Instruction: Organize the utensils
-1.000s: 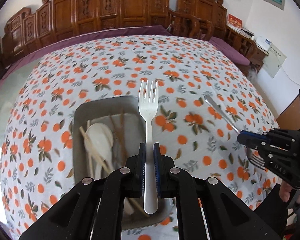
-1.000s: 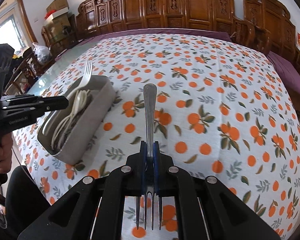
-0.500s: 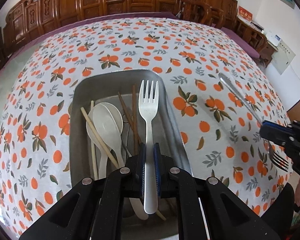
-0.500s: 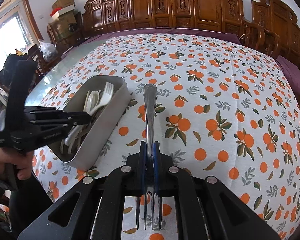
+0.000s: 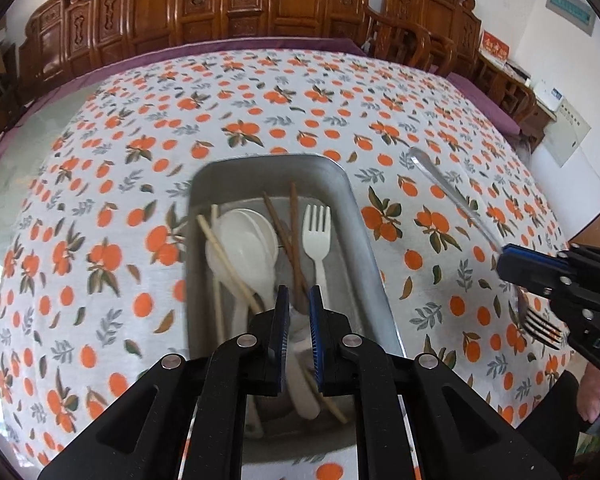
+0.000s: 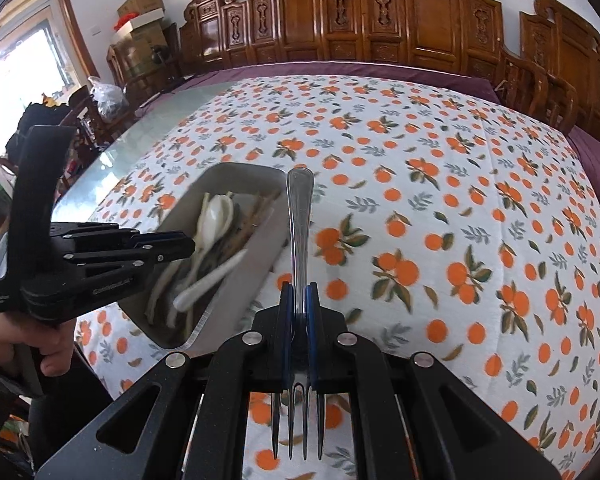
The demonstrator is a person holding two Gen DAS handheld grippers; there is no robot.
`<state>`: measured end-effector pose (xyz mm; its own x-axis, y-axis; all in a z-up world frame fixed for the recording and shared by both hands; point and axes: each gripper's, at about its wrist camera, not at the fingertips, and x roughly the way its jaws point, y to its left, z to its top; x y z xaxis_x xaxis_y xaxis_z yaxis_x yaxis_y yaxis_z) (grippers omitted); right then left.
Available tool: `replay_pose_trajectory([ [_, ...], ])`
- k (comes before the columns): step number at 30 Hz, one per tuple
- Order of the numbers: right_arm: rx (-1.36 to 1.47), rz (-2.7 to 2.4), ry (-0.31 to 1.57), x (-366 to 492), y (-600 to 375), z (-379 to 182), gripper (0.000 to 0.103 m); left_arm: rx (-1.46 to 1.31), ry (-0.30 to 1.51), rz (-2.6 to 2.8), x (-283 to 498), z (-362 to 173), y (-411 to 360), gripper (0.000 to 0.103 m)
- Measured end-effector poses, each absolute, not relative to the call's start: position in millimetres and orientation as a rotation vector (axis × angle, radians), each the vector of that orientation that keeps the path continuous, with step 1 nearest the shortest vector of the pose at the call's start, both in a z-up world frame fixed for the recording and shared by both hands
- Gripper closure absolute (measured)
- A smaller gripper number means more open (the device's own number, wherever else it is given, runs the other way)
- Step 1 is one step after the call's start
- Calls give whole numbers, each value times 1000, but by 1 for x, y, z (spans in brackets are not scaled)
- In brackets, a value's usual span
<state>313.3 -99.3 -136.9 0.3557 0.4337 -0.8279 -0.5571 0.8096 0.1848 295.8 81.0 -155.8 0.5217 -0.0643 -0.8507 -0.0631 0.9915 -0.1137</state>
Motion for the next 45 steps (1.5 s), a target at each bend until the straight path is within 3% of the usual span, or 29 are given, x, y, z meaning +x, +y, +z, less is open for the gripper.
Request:
replay_pose_trajectory([
  [20,-34,711,1104,323,9,-158,95,-175,923,93,241,-112,152,93],
  [35,-53,654,1138,328,18,-189,94,-164,883,100,222,-91,150,92],
  [45,-33,663,1024,311,-13,-140,92,-143,839,93,209,-69,132,78],
])
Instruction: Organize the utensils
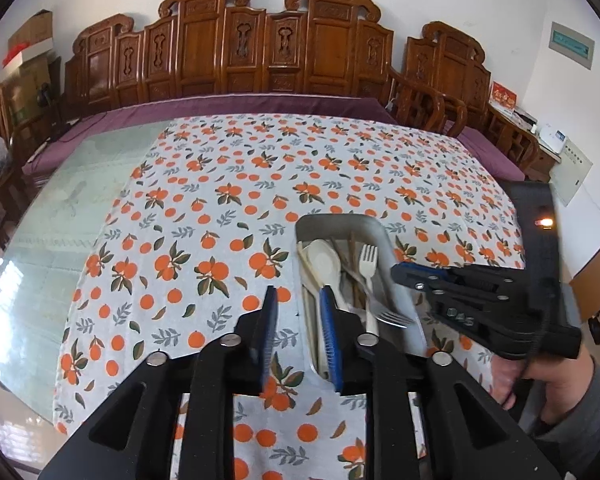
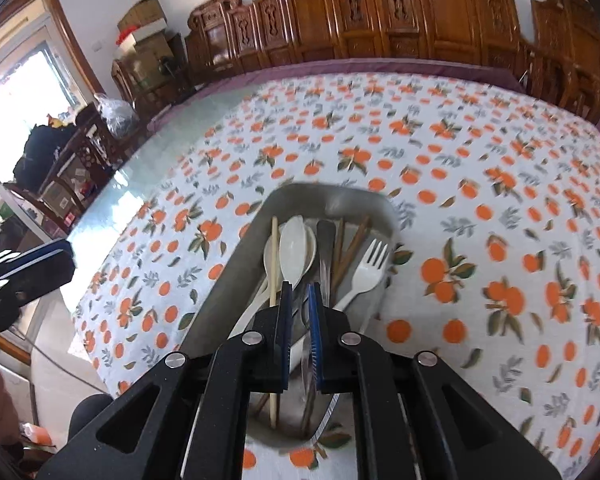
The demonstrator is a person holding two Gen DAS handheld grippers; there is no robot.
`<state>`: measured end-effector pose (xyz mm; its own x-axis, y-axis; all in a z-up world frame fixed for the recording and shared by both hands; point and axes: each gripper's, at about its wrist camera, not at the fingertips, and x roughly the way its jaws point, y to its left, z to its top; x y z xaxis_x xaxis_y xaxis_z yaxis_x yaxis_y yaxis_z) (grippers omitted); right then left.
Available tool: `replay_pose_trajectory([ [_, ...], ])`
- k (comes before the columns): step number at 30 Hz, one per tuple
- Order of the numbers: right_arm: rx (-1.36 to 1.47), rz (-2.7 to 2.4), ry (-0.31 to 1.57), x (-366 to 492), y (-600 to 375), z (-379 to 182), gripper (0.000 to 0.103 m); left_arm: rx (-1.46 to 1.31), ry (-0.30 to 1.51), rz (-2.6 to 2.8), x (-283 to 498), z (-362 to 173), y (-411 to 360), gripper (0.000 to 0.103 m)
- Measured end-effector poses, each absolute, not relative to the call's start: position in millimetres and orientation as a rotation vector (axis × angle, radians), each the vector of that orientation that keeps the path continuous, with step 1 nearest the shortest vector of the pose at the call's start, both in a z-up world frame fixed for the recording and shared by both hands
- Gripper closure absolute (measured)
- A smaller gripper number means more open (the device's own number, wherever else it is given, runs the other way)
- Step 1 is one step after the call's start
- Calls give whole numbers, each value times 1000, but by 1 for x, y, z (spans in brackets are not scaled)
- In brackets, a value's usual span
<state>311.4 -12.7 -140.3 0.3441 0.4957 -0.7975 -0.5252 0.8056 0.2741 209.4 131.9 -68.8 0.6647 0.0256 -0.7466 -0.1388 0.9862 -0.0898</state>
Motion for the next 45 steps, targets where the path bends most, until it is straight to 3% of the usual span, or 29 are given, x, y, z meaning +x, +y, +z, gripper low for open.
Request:
replay_pose_trajectory([
  [3,-33,664,969,299,-31,-118,92,-138,820,82,204,-62,121,75],
  [8,-38,653,884,270,-69,-84,92,-109,791,66,192,-54,97,58],
  [9,-39,644,869,264,-78,-78,90,-105,786,62,190,-53,93,48],
  [10,-40,635,855,257,-87,-73,82,-102,775,61,187,-51,89,35],
  [19,-29,525,734,202,-158,-35,24,-87,675,38,151,-29,50,8],
  [22,-15,499,689,186,-177,-18,10,-85,645,17,137,-16,37,8],
  [25,-1,489,642,172,-190,0,3,-76,615,6,125,-3,26,8],
  [35,-5,507,528,127,-197,49,3,-38,537,-23,90,34,-2,8],
  [45,3,520,513,116,-199,56,3,-28,505,-12,78,39,-7,8],
])
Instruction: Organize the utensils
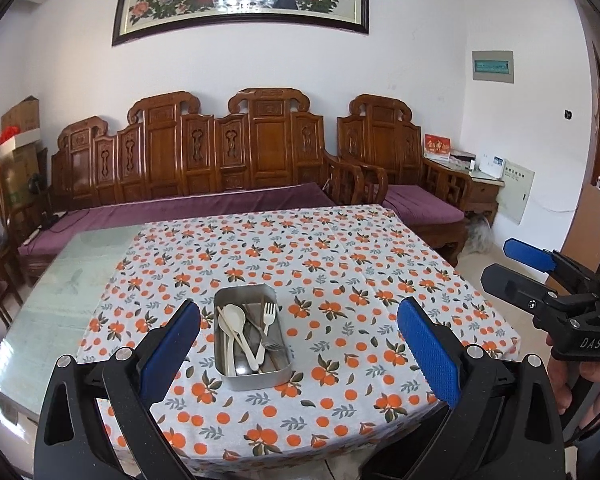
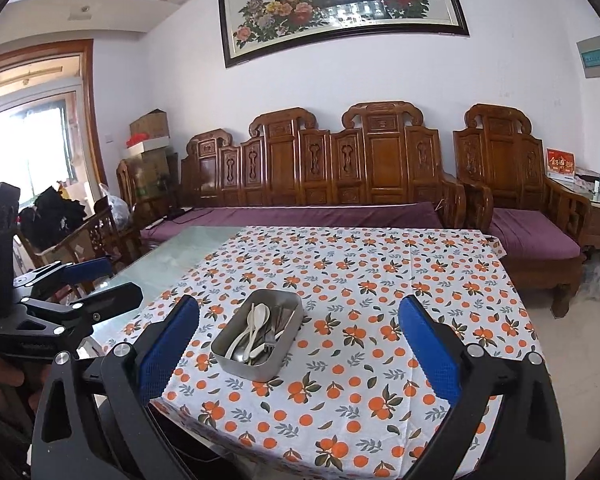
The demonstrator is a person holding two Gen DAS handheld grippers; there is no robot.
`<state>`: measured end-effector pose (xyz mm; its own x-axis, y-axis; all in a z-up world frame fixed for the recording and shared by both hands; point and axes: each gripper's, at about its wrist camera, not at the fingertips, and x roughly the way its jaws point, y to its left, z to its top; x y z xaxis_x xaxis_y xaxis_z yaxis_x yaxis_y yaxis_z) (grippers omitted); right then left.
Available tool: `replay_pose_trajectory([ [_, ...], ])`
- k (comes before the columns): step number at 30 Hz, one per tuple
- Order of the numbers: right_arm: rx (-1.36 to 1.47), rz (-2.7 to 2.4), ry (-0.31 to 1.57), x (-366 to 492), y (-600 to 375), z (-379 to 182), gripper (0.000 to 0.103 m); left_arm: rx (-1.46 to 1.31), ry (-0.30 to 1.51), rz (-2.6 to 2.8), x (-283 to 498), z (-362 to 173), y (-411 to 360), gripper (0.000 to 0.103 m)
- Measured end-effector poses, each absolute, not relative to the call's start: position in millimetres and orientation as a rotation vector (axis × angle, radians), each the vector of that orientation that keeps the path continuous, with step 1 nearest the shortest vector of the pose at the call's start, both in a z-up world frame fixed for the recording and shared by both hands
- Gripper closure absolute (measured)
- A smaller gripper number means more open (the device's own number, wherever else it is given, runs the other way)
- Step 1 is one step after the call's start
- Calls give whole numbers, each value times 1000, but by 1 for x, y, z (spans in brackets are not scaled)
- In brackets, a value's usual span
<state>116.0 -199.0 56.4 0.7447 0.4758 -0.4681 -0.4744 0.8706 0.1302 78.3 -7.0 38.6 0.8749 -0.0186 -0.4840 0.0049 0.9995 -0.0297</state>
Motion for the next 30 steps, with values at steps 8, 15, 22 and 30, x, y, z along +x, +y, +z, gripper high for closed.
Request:
replay_pose_trajectory([
  [8,3,522,508,115,-200,58,3,-39,495,-10,76,41,-7,8],
  [15,4,526,516,116,-198,56,3,-43,488,-9,76,42,-6,8],
  [22,9,526,522,117,-198,53,3,-47,486,-9,76,42,-6,8],
  [30,10,526,522,117,-198,53,3,-46,486,-9,76,42,-6,8],
])
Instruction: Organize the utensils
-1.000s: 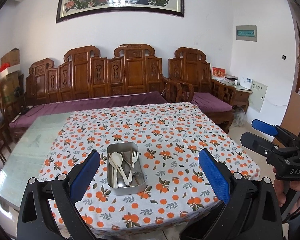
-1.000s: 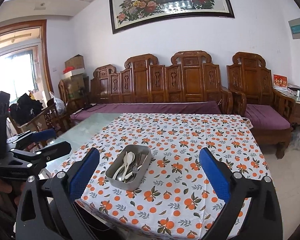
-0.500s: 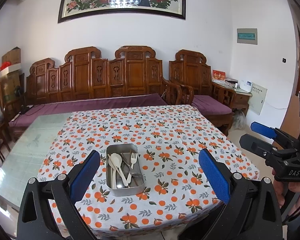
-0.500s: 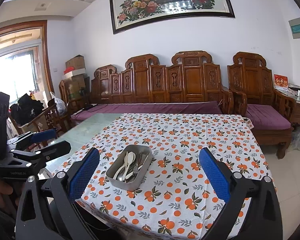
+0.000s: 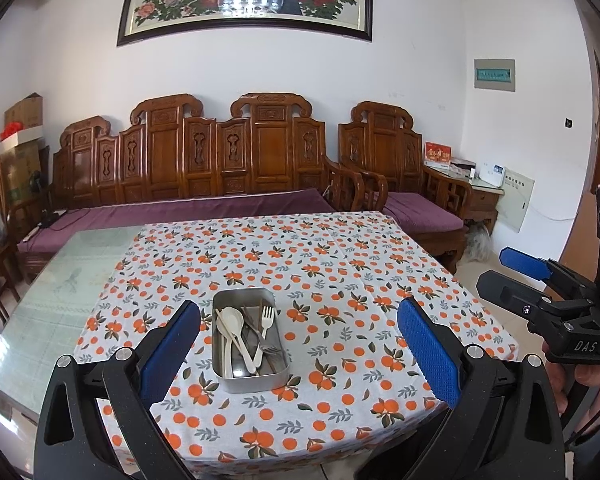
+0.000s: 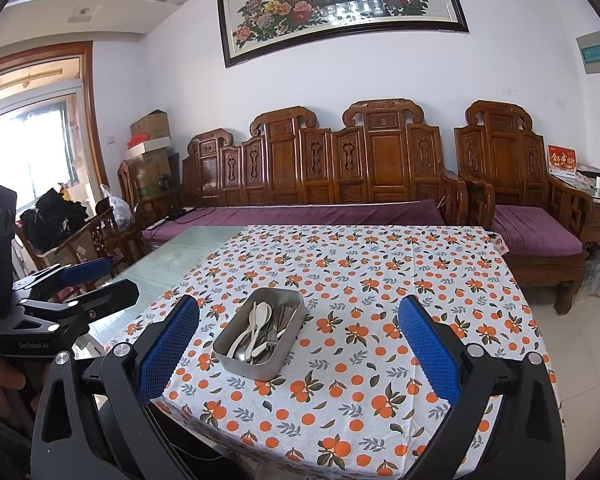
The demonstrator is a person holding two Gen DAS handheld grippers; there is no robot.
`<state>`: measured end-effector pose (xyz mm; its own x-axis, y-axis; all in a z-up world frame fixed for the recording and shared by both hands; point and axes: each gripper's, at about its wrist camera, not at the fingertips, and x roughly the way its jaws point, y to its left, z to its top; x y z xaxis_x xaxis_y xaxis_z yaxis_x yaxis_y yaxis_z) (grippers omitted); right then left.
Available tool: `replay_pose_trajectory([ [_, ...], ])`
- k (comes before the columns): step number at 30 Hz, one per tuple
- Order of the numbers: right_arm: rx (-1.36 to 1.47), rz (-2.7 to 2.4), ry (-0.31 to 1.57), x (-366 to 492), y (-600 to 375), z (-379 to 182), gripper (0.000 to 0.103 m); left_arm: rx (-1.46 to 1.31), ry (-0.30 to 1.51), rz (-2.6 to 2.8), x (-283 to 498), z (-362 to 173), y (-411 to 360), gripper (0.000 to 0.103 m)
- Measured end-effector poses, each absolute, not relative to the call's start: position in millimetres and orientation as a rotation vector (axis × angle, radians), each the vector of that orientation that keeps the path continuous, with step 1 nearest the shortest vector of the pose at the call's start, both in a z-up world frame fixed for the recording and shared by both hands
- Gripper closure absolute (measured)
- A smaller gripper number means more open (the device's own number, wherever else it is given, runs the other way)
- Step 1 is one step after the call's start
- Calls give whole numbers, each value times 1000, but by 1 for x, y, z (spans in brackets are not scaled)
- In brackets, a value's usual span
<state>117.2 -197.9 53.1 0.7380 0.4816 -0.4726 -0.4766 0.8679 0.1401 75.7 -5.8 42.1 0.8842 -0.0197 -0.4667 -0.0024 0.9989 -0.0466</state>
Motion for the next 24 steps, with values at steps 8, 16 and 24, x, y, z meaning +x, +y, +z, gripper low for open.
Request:
replay_pose_trajectory([
  [8,10,527,522,117,-198,53,3,-47,483,-9,76,42,-6,8],
  [16,13,526,518,117,-198,53,3,-50,482,-10,75,42,-6,8],
  [24,15,528,520,117,-197,51,3,-48,481,-8,75,42,-7,8],
])
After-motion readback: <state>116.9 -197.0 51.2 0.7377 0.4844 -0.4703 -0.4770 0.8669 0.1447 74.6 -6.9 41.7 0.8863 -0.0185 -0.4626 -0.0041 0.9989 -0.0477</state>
